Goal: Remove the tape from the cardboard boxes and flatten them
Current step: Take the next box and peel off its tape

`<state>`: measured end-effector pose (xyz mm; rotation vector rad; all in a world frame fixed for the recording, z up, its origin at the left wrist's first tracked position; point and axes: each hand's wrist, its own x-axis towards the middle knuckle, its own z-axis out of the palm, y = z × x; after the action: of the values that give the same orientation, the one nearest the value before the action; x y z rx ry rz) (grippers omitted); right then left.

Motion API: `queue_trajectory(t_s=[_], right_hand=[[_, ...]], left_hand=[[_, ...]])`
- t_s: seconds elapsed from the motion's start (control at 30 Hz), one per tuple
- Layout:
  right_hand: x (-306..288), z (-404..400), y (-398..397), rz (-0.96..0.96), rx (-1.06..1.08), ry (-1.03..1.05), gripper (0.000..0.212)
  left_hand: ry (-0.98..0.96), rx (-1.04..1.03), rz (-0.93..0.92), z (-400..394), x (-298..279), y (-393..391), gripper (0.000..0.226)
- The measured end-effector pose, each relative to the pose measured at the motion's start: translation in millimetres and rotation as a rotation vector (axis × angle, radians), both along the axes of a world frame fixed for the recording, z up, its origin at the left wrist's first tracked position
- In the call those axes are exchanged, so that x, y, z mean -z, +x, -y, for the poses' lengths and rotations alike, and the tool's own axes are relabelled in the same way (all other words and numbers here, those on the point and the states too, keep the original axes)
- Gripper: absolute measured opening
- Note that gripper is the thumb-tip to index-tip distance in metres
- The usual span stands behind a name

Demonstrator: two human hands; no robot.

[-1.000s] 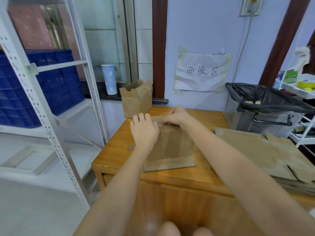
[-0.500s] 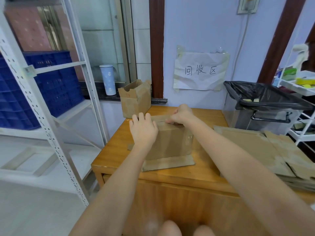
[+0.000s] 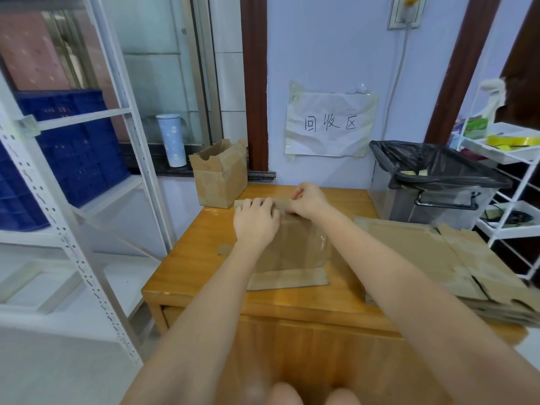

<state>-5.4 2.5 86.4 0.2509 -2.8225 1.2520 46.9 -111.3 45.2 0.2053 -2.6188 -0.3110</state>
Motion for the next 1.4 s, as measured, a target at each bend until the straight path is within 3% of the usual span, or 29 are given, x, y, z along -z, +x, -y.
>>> queue_trajectory(t_s=[0.2,0.33,0.47,0.6,0.77,1.0,1.4], right_hand=[[-10,-13,-4,0.170,-0.051,-0.194,0.015],[-14,-15,-2,0.224,-0.084,-0.288,0.006],[-11,-14,-3,0.155,-0.036,-0.190,0.024],[-12,-14,1,0.102,-0.037,-0.111,0.009],[-15,-8,2,0.112,-0.033,0.016,0.021],[-15,2,-2,0.181,0.009,0.135,0.032],[-22,5,1,0.242,0.050,0.172,0.031]], left_hand=[[-0.099,-0.018,0.072,2,-1,-7,0.040],[-0.086,0.001,0.110,-22,-14,-16,0.030],[0.074,0.065,0.143,-30,-17,-18,0.022],[0.075,0.056,0.112,-31,-14,-13,0.029],[0.084,0.070,0.113,-30,-13,-13,0.024],[0.268,0.087,0.109,-26,-18,-14,0.041],[0.159,0.115,0.103,-23,-13,-16,0.028]])
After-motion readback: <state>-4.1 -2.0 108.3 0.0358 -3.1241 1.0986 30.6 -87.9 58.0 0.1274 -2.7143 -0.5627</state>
